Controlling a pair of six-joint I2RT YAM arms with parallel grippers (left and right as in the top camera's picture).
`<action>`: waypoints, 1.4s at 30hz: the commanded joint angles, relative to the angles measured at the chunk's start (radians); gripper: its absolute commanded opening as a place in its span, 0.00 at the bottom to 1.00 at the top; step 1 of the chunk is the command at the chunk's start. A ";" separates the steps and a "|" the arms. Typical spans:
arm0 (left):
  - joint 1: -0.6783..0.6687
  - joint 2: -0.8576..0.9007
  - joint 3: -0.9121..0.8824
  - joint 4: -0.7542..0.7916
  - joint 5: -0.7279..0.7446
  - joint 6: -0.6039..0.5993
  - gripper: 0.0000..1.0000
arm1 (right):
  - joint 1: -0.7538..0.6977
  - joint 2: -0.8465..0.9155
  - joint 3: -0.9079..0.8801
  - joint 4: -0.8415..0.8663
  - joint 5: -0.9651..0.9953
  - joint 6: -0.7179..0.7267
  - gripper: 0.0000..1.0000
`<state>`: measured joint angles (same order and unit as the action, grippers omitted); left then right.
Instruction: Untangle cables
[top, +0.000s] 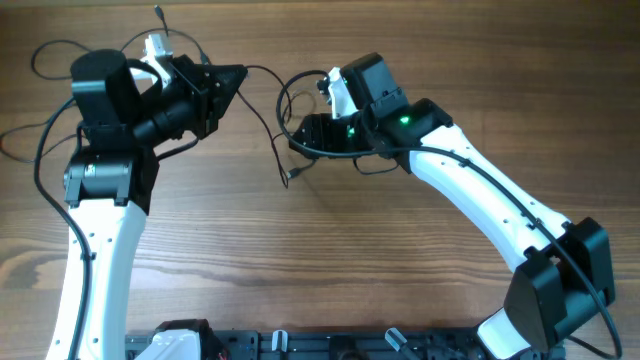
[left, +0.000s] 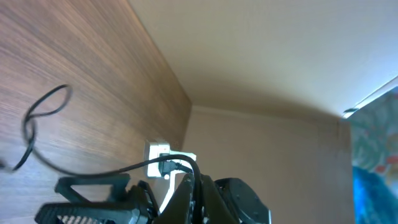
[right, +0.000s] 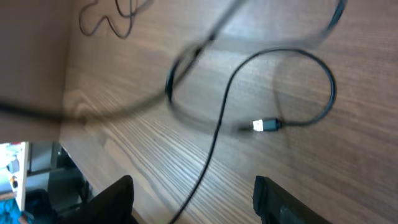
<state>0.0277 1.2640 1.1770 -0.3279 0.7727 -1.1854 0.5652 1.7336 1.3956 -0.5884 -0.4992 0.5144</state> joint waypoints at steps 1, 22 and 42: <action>0.005 -0.007 -0.001 0.011 0.019 -0.121 0.04 | 0.003 -0.003 -0.001 0.029 0.018 0.019 0.63; 0.005 -0.006 -0.001 0.070 0.023 -0.368 0.04 | 0.043 0.025 -0.001 0.113 0.054 -0.073 0.64; 0.005 -0.007 -0.001 0.070 0.023 -0.394 0.04 | 0.047 0.135 -0.001 0.237 0.085 -0.066 0.41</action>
<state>0.0277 1.2640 1.1770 -0.2615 0.7834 -1.5669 0.6098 1.8282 1.3956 -0.3580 -0.4355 0.4564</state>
